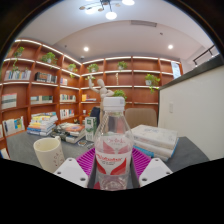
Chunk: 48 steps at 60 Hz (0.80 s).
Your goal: Pour water
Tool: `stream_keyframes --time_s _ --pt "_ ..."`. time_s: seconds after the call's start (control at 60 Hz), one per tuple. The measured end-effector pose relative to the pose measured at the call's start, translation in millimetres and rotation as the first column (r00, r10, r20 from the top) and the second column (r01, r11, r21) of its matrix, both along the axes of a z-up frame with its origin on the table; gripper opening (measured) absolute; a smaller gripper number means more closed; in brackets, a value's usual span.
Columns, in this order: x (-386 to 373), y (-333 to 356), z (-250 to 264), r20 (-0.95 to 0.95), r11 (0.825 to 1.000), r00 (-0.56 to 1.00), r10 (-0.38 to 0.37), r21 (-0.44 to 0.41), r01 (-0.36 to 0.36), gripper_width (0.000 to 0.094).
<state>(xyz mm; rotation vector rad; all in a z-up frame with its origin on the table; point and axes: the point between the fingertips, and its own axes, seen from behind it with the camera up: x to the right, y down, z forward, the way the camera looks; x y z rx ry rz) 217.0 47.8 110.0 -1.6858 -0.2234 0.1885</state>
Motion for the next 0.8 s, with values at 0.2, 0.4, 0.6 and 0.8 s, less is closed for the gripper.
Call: stream_keyframes --time_s 0.2,0.4,0.6,0.8 --pt "15 -35 4 -0.025 0.998 0.998 -0.065 -0.026 0.064 0.0809" --pt "29 -111 9 -0.06 0.986 0.985 -0.162 -0.042 0.16 0.0816" --pt "15 -167 13 -0.041 0.982 0.982 -0.186 -0.05 0.184 0.0818" --pt "7 -190 21 0.005 0.979 0.979 -0.204 -0.02 0.205 0.082"
